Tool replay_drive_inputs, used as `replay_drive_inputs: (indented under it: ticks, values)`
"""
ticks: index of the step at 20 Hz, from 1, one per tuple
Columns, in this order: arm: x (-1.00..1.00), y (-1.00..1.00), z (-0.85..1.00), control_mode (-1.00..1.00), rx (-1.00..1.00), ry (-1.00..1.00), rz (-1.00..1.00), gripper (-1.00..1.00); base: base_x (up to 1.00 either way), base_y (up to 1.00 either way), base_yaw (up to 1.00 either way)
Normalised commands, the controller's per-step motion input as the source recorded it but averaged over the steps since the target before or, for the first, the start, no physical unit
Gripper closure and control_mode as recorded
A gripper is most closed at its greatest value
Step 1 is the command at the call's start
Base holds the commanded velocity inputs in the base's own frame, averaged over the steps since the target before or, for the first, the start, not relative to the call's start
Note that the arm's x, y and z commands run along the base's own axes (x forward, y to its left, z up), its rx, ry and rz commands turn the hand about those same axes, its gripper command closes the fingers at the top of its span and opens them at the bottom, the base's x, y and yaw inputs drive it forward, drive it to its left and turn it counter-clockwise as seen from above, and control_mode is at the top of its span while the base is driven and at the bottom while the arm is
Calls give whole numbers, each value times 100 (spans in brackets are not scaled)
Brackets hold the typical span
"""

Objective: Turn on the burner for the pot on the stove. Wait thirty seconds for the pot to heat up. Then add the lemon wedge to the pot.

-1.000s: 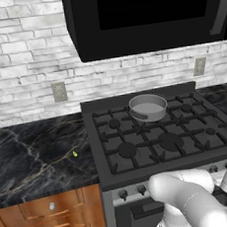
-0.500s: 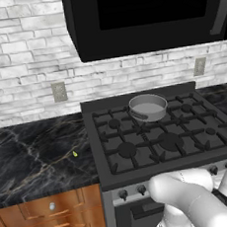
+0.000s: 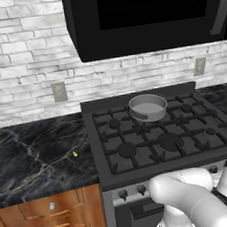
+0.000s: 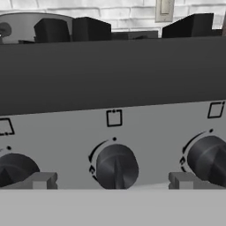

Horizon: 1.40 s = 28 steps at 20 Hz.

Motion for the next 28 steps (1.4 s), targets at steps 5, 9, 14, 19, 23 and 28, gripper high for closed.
replay_drive_inputs:
  ticks: [5, 9, 14, 19, 23, 28]
  values:
    - [3, 0, 0, -100, 0, 0, 0, -100, 0, 0, 0]
    - [5, 0, -1, -100, 0, 0, 0, -100, 0, 0, 0]
    - [14, 0, -7, -100, 0, 0, 0, -100, 0, 0, 0]
    - [3, -1, -10, -100, 0, 0, 0, -100, 0, 0, 0]
    - [6, -4, -10, -100, 0, 0, 0, -100, 0, 0, 0]
    - [4, -3, -6, -100, 0, 0, 0, -100, 0, 0, 0]
